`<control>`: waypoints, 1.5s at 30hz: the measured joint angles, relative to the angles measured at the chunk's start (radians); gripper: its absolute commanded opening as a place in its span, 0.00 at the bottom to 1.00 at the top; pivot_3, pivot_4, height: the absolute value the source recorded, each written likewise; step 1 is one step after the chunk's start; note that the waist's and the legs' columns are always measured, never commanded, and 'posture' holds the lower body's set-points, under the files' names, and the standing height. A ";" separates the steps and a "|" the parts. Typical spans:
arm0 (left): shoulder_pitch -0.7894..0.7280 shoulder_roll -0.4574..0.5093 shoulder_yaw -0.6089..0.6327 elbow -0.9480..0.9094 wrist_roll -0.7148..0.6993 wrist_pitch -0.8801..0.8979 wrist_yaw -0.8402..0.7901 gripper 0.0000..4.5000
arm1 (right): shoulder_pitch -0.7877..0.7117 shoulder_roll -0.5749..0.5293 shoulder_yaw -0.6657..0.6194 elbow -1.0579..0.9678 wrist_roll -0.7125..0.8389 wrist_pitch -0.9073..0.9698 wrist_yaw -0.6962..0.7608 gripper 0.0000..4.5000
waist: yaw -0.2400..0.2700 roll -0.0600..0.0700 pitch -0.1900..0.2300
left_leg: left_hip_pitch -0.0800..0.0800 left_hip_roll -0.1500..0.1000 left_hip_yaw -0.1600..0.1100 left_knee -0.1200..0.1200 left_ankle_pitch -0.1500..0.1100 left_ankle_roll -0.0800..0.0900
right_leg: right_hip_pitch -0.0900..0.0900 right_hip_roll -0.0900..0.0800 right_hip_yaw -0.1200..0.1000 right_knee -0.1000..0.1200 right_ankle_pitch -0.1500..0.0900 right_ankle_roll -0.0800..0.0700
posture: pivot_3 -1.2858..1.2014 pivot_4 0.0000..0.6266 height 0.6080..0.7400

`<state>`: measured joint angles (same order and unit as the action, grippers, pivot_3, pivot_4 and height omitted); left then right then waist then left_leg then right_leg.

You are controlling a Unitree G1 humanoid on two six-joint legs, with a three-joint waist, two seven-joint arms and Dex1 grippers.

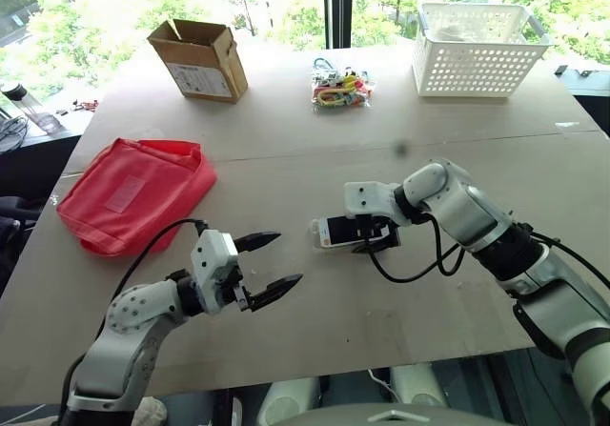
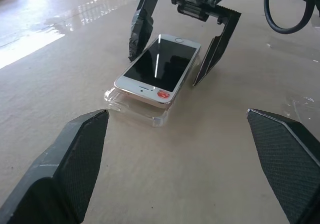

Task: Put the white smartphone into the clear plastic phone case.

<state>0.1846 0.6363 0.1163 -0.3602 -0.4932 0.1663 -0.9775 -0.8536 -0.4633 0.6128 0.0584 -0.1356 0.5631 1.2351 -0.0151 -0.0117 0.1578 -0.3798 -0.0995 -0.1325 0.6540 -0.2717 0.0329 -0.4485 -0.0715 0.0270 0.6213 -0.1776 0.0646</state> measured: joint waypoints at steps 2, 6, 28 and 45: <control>0.000 0.000 0.000 0.000 0.000 0.000 0.000 1.00 | 0.002 -0.001 -0.009 -0.005 0.005 0.008 -0.012 0.98 | 0.001 0.000 0.000 | 0.000 0.000 0.000 0.000 0.000 0.000 | 0.000 0.000 0.000 0.000 0.000 0.000 | 0.52 0.24 1.00; 0.006 0.001 0.005 0.000 -0.004 0.000 -0.001 1.00 | 0.025 -0.047 -0.081 -0.106 0.079 0.086 0.011 0.86 | 0.003 0.000 0.000 | -0.001 0.000 0.000 0.000 0.000 0.000 | 0.000 0.000 0.000 0.000 0.000 0.000 | 0.52 0.24 1.00; -0.056 -0.008 0.029 0.182 -0.001 -0.072 -0.086 1.00 | 0.158 0.113 -0.093 -0.074 0.172 0.167 -0.259 0.01 | 0.000 0.000 -0.006 | 0.001 0.000 0.000 0.000 0.000 0.000 | 0.001 0.000 0.000 0.001 0.000 0.000 | 0.52 0.24 1.00; -0.144 -0.019 -0.045 0.128 0.019 0.017 0.005 1.00 | 0.206 0.139 -0.109 0.019 0.150 -0.032 -0.304 0.01 | -0.001 0.003 -0.016 | 0.030 0.000 0.000 -0.002 -0.003 0.005 | 0.027 0.002 0.000 0.001 -0.001 0.001 | 0.52 0.24 1.00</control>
<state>0.0403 0.6174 0.0716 -0.2325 -0.4739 0.1828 -0.9726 -0.6472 -0.3244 0.5033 0.0776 0.0142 0.5306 0.9306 -0.0160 -0.0086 0.1423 -0.3498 -0.0997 -0.1324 0.6515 -0.2749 0.0376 -0.4218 -0.0692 0.0267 0.6220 -0.1785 0.0653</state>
